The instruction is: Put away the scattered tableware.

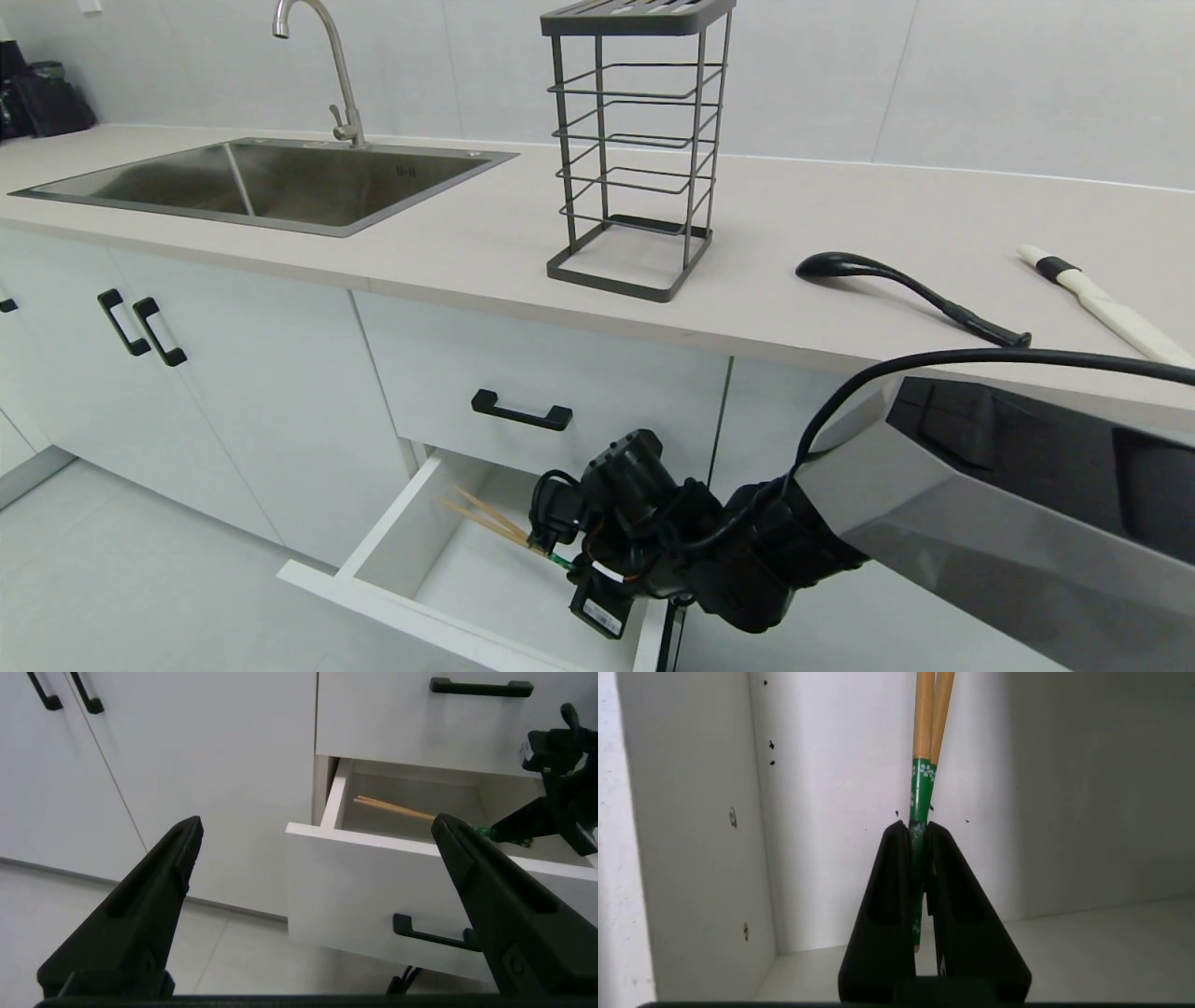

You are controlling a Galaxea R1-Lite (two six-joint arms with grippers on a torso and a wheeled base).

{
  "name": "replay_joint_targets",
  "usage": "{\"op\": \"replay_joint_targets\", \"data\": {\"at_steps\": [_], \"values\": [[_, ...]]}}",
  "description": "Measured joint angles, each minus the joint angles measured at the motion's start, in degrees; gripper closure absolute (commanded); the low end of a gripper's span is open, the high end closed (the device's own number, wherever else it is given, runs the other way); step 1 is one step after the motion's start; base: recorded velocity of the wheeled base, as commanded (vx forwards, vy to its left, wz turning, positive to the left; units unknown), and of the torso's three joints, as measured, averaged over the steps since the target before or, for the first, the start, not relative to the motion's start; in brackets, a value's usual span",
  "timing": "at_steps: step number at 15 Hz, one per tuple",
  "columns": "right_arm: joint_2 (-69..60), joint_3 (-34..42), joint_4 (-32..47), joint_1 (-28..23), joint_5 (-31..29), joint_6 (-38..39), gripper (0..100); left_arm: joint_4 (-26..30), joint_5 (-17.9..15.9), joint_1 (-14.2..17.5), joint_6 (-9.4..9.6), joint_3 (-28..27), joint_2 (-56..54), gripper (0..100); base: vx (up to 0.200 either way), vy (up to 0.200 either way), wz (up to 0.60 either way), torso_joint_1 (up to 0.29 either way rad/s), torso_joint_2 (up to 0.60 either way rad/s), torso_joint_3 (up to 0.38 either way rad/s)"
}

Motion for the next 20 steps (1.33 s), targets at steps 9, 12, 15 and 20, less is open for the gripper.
{"op": "replay_joint_targets", "data": {"at_steps": [9,12,15,20], "values": [[3.61,-2.88,0.01,0.85,-0.02,-0.20,100,0.00,0.00,0.00,0.02,0.00,0.00,0,0.000,0.000,0.00,0.000,0.00,0.000],[4.96,-3.89,0.09,1.15,0.00,-0.83,100,0.00,0.00,0.00,0.02,0.00,0.00,0,0.000,0.000,0.00,0.000,0.00,0.000],[5.74,-4.22,0.12,1.54,0.00,-0.91,100,0.00,0.00,0.00,0.02,0.00,0.00,0,0.000,0.000,0.00,0.000,0.00,0.000],[6.12,-4.66,1.29,1.89,0.11,-1.16,0,0.00,0.00,0.00,0.02,0.00,0.00,0,0.000,0.000,0.00,0.000,0.00,0.000]]}}
